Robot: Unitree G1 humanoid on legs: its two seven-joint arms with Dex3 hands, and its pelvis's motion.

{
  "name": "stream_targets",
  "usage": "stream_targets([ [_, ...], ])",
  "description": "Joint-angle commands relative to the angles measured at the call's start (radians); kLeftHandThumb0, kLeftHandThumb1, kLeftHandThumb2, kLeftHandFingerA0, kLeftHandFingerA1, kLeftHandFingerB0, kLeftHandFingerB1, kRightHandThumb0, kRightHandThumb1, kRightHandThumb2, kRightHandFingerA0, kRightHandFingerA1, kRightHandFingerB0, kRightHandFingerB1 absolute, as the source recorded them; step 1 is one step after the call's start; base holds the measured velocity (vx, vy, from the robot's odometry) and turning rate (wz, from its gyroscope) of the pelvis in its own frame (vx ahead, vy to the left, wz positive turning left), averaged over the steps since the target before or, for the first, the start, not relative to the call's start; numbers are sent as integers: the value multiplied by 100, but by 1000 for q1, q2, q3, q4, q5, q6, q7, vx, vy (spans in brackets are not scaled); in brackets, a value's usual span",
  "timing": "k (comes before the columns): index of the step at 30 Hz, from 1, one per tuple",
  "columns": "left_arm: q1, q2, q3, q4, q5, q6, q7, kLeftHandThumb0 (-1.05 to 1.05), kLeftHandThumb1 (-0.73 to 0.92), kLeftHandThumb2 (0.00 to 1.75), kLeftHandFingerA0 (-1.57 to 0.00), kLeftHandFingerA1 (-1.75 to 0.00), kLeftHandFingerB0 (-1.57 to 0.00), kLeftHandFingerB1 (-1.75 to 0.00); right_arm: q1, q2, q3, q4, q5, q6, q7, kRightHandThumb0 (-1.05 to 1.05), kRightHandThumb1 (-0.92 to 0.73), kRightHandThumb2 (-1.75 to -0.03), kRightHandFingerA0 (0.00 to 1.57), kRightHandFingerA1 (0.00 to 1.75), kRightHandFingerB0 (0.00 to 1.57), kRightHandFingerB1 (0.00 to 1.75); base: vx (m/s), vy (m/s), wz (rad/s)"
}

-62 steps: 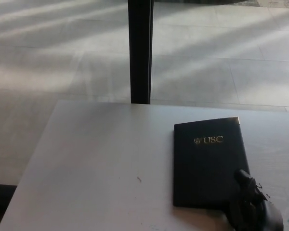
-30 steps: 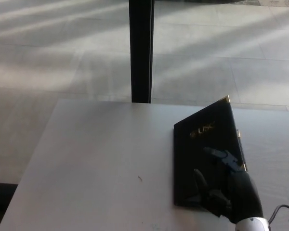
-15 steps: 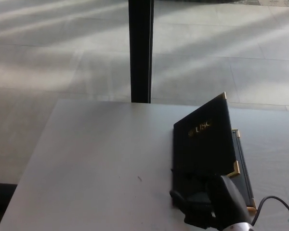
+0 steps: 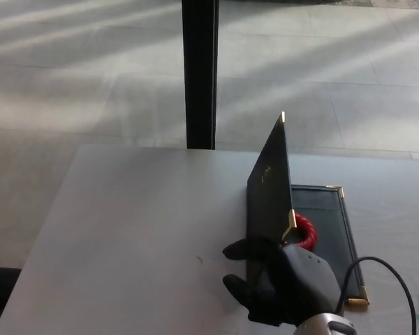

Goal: There is a diary kept infront of the robot and the robot uses its right hand to grab its cover and puses it to the left to open it.

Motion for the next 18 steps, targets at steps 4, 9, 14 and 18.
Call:
stream_targets([
  [4, -28, 52, -56, 31, 52, 20, 17, -67, 92, 98, -28, -82, -20, -64, -537, -38, 404, 0, -791, -157, 374, -69, -72, -61, 68, 65, 67, 57, 0, 0, 0],
  [9, -44, 45, -65, 50, 47, 9, 12, -68, 92, 98, -27, -79, -20, -63, -671, 25, 436, 119, -744, -168, 338, -72, -69, -60, 71, 63, 70, 56, 0, 0, 0],
  [14, -69, 38, -91, 29, 58, 23, 30, -68, 92, 98, -33, -83, -22, -65, -737, 80, 458, 145, -694, -147, 369, -73, -67, -61, 72, 61, 76, 56, 0, 0, 0],
  [18, -99, 11, -123, -1, 63, 30, 28, -68, 92, 97, -28, -83, -24, -67, -828, 159, 475, 209, -635, -193, 347, -76, -64, -60, 67, 62, 73, 56, 0, 0, 0],
])
